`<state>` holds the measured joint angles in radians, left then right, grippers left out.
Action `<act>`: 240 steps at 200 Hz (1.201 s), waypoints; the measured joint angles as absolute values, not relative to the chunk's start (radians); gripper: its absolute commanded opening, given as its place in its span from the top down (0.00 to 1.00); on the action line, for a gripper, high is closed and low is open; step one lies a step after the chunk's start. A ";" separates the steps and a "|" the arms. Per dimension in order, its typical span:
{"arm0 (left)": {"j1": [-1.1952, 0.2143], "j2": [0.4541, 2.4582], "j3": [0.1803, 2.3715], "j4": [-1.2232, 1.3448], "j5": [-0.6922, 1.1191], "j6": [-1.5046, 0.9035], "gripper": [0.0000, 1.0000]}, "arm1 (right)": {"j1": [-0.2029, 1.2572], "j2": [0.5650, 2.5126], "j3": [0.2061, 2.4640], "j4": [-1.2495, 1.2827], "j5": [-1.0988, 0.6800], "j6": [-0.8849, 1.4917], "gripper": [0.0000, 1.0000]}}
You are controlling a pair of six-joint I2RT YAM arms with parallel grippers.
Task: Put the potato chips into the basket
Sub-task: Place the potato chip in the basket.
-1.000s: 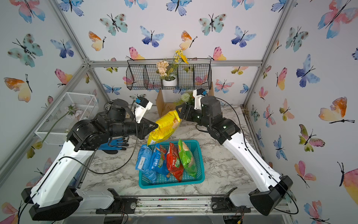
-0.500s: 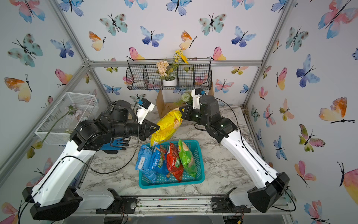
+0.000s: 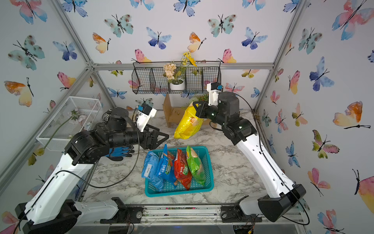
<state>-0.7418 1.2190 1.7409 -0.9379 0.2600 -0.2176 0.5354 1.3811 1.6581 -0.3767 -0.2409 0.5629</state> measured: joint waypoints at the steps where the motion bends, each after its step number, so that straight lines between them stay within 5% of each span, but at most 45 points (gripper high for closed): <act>1: -0.742 1.219 1.740 -0.938 0.260 -0.219 0.28 | 0.535 1.381 1.662 -0.378 -0.241 0.561 0.97; 86: -0.742 1.207 1.650 -0.911 0.292 -0.246 0.37 | 0.509 1.262 1.633 -0.440 -0.265 0.328 0.97; 240: -0.858 1.207 1.497 -0.837 0.290 -0.326 0.38 | 0.509 1.108 1.439 -0.526 -0.244 0.195 0.98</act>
<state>-0.8577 1.2068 1.4975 -0.8368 0.2897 -0.3256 0.5091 1.1080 1.4387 -0.5262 -0.2443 0.1947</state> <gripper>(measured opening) 0.623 0.052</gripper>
